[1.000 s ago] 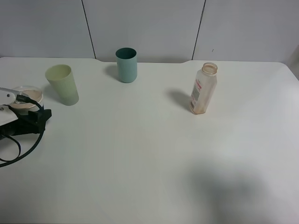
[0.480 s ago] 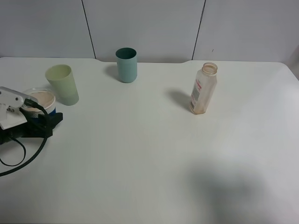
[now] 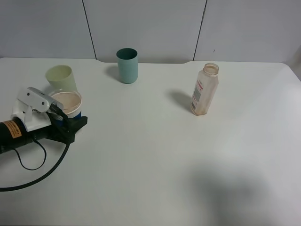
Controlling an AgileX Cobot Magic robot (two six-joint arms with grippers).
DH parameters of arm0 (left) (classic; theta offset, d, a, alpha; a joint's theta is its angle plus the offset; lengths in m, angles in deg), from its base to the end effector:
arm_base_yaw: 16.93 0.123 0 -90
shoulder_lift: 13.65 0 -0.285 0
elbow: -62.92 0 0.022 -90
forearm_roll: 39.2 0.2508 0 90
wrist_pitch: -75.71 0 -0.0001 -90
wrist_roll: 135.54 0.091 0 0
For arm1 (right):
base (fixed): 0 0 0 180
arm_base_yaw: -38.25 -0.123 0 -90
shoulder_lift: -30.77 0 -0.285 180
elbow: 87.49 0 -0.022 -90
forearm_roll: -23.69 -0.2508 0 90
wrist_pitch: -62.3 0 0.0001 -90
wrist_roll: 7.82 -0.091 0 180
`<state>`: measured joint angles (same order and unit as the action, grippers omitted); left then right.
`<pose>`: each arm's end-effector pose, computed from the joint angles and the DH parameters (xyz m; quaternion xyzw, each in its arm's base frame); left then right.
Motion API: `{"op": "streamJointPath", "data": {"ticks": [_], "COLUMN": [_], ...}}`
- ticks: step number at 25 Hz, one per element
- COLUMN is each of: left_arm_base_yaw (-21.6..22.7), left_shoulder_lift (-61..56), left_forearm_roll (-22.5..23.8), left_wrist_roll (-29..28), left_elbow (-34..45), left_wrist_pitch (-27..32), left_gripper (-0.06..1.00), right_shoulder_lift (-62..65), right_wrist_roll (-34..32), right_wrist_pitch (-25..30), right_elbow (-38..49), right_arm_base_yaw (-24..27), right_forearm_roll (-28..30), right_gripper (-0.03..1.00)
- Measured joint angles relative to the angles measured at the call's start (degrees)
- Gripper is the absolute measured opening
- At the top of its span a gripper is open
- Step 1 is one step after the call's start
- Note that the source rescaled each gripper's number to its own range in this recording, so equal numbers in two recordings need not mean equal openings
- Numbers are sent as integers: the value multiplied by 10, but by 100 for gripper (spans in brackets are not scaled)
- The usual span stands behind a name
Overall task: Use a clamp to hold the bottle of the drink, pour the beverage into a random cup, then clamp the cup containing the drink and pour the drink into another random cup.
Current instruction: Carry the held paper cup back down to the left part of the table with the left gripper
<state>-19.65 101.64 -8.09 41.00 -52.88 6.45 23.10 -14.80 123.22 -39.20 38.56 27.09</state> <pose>0.2168 -0.0543 0.0984 0.2162 0.7917 -0.1809 0.5420 -0.0059 -0.0047 0.2785 0.0554 0.8499 0.0008 0.5240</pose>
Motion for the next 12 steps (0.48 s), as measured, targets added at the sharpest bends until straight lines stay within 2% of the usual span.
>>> {"op": "streamJointPath", "data": {"ticks": [4,12], "left_arm_base_yaw": [-29,-82], "left_shoulder_lift": [1,1], "left_forearm_roll": [-6,-60], "left_wrist_roll": [-6,-7], "left_elbow": [-32,-62], "left_wrist_pitch": [0,0], "left_gripper": [0,0], "right_shoulder_lift": [0,0], "right_wrist_roll": [0,0], "right_wrist_pitch": [0,0], "right_elbow": [0,0], "right_arm_base_yaw": [0,0], "right_forearm_roll": [0,0], "right_gripper": [100,100]}}
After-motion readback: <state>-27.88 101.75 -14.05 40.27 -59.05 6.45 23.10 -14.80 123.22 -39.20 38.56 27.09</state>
